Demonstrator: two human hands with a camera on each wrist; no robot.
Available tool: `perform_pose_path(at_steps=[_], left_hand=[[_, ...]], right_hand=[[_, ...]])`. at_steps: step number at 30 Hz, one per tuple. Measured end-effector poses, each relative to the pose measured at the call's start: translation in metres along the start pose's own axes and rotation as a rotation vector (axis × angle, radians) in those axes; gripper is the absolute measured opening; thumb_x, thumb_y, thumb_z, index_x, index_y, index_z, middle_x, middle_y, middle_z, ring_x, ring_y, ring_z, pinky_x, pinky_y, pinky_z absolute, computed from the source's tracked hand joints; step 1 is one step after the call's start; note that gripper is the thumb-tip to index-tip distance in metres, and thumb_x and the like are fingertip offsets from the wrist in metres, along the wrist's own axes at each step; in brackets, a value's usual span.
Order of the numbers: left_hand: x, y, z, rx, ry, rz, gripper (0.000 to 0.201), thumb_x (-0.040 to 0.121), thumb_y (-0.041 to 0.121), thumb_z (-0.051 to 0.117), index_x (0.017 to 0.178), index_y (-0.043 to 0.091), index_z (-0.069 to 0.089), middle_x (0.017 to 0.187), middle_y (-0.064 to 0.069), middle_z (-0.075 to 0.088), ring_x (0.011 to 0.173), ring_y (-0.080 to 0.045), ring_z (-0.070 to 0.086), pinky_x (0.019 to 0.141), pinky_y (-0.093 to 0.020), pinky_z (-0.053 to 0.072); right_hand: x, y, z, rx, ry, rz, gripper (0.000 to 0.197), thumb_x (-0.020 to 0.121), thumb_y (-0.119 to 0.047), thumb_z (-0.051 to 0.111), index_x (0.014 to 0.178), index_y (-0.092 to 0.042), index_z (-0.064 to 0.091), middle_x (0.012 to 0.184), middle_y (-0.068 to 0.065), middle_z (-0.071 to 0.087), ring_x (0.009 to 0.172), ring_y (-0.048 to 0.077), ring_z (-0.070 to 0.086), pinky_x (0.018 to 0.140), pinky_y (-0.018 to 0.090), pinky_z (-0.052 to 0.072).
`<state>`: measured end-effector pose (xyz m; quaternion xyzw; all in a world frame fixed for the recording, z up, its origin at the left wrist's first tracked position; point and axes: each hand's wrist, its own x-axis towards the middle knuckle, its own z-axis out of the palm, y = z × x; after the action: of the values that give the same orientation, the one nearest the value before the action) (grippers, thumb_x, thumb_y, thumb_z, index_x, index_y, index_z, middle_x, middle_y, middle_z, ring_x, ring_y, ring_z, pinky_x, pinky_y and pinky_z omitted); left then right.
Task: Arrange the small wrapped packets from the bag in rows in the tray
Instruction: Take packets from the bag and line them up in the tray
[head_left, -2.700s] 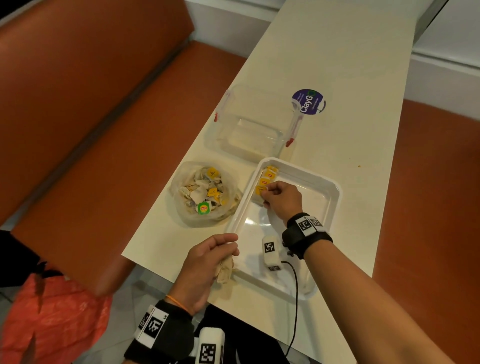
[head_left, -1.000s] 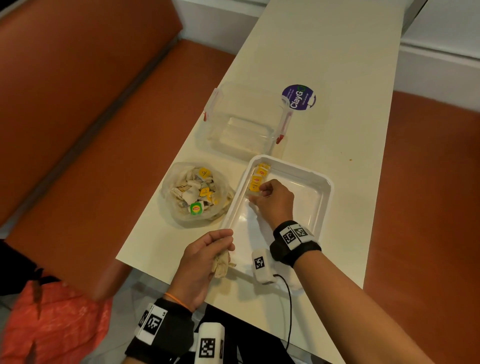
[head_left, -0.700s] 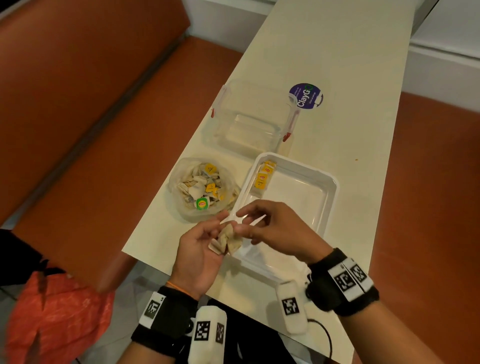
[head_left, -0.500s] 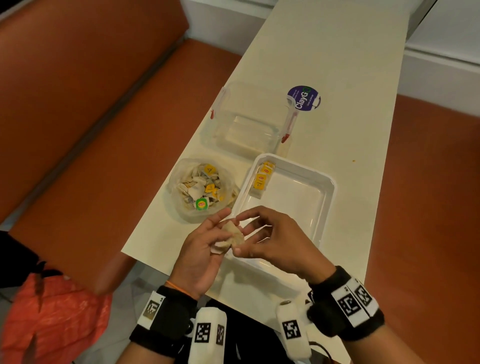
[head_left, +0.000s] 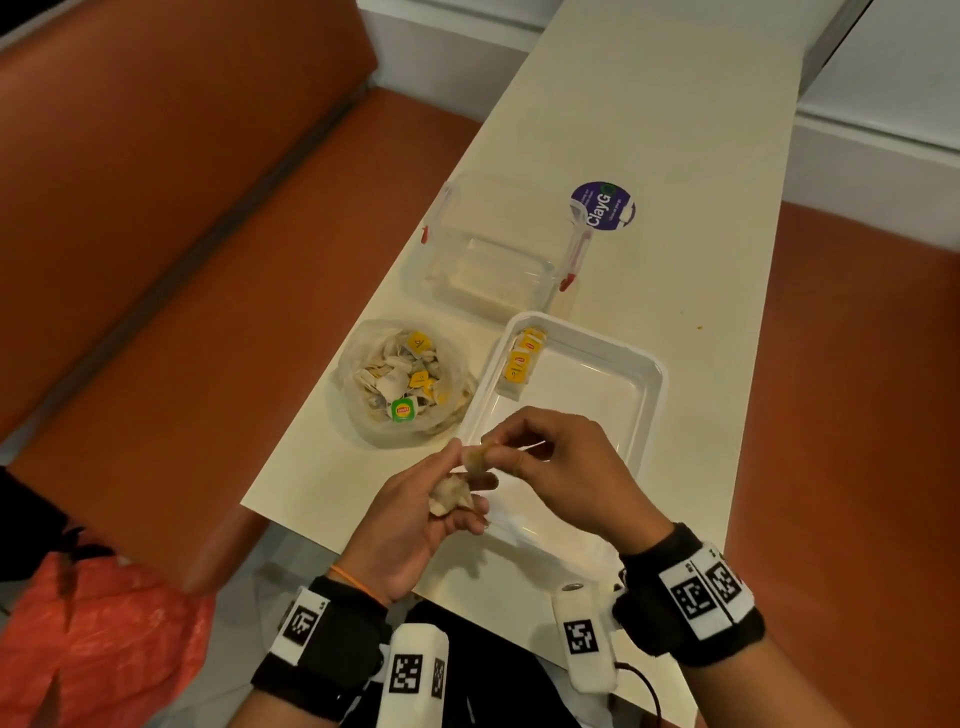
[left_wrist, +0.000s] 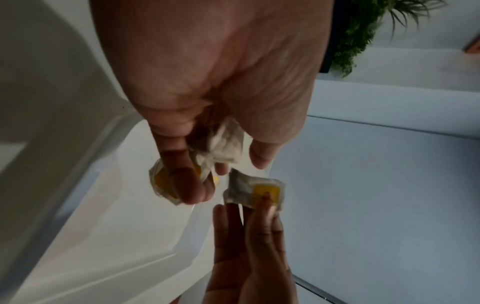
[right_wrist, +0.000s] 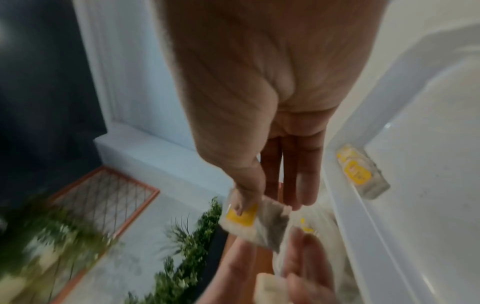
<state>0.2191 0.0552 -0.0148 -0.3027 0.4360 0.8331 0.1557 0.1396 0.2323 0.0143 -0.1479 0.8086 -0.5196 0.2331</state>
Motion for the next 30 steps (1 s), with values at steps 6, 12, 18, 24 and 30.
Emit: perform_pose_path(at_steps=[6, 12, 18, 24, 30], left_hand=[[0.001, -0.006, 0.003, 0.123, 0.043, 0.110, 0.049, 0.085, 0.041, 0.076, 0.125, 0.012, 0.072, 0.094, -0.016, 0.073, 0.065, -0.018, 0.055, 0.054, -0.027, 0.048], [0.011, -0.012, 0.006, 0.310, 0.165, 0.152, 0.027, 0.088, 0.025, 0.082, 0.109, 0.008, 0.076, 0.067, -0.014, 0.061, 0.057, -0.022, 0.048, 0.054, -0.030, 0.045], [0.011, -0.014, 0.002, 0.283, 0.211, 0.120, 0.021, 0.091, 0.019, 0.079, 0.105, 0.004, 0.077, 0.085, -0.011, 0.072, 0.059, -0.017, 0.053, 0.052, -0.028, 0.046], [0.009, -0.013, -0.012, 0.278, 0.233, 0.085, 0.022, 0.089, 0.016, 0.080, 0.109, 0.009, 0.077, 0.084, -0.015, 0.070, 0.064, -0.022, 0.055, 0.064, -0.036, 0.051], [0.008, -0.012, -0.011, 0.271, 0.187, 0.098, 0.042, 0.078, 0.004, 0.088, 0.117, 0.014, 0.074, 0.093, -0.012, 0.075, 0.074, -0.026, 0.067, 0.091, -0.043, 0.059]], right_hand=[[0.005, 0.011, 0.001, 0.368, 0.068, 0.235, 0.012, 0.094, -0.017, 0.076, 0.101, -0.008, 0.076, 0.087, 0.010, 0.079, 0.082, 0.029, 0.076, 0.073, 0.037, 0.064], [0.006, 0.027, 0.002, 0.479, 0.020, 0.288, 0.015, 0.092, -0.010, 0.078, 0.105, -0.004, 0.076, 0.092, 0.015, 0.079, 0.082, 0.026, 0.076, 0.076, 0.033, 0.062], [0.034, 0.055, 0.002, 0.460, 0.159, 0.348, 0.016, 0.091, -0.012, 0.079, 0.104, -0.004, 0.077, 0.098, 0.017, 0.078, 0.081, 0.019, 0.073, 0.076, 0.030, 0.063], [0.086, 0.092, 0.008, 0.432, 0.272, 0.468, 0.017, 0.091, -0.008, 0.078, 0.106, -0.002, 0.074, 0.088, 0.013, 0.076, 0.073, 0.021, 0.067, 0.070, 0.033, 0.060], [0.114, 0.103, 0.013, 0.480, 0.334, 0.508, 0.012, 0.090, -0.001, 0.077, 0.099, -0.006, 0.072, 0.093, 0.019, 0.076, 0.071, 0.026, 0.070, 0.074, 0.038, 0.064]])
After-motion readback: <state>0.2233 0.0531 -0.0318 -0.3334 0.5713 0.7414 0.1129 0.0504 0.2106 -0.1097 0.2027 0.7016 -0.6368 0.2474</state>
